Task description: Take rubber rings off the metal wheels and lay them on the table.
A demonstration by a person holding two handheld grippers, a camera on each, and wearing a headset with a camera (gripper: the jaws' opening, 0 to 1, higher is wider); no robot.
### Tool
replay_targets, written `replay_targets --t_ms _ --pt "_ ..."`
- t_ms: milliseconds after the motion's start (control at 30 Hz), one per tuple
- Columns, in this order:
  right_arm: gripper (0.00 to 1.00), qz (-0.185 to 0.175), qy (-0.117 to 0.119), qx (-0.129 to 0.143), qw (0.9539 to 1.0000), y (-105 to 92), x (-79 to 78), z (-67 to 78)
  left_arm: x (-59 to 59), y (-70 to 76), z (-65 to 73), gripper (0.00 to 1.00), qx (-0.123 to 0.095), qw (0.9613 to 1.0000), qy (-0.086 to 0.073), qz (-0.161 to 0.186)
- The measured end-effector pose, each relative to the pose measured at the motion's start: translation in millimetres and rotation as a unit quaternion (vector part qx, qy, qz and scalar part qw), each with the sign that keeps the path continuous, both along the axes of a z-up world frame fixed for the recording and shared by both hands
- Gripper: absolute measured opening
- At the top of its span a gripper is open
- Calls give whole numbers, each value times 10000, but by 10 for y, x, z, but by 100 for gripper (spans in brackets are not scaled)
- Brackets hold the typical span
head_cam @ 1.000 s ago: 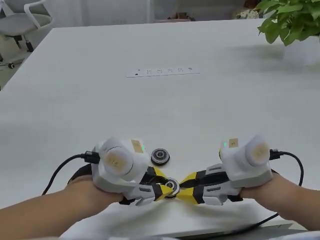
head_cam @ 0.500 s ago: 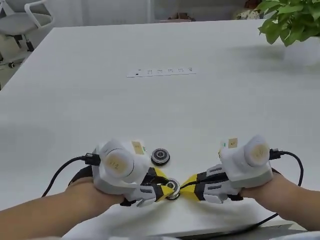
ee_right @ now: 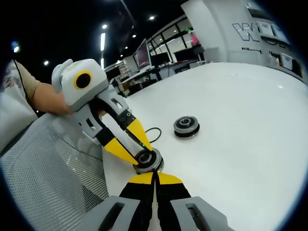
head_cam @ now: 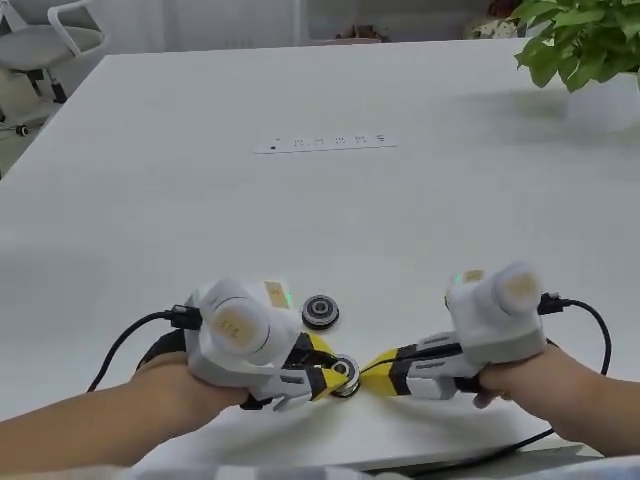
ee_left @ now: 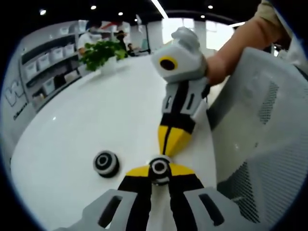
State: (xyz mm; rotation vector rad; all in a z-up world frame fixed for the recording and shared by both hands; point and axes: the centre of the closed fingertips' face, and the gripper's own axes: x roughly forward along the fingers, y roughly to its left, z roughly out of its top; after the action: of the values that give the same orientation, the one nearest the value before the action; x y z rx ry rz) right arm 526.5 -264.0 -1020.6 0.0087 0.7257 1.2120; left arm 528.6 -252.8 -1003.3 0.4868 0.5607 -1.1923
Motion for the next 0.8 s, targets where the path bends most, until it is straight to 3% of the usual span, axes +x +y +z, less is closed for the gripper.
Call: replay_targets --t_ms 367,400,433,467,800 --pt "0 -469 391 384 9974 -18 47 75 3 6 -5 13 5 10000 10 15" --pt "0 -616 626 657 9940 1 64 143 2 6 -5 13 10 10000 10 12" --pt "0 -624 728 716 9928 8 51 153 4 7 -6 12 10 10000 13 14" --pt "0 -532 558 559 9955 -11 41 116 3 6 -7 12 7 10000 15 14" --pt "0 -582 695 715 9933 3 22 154 1 5 -5 12 19 10000 14 64"
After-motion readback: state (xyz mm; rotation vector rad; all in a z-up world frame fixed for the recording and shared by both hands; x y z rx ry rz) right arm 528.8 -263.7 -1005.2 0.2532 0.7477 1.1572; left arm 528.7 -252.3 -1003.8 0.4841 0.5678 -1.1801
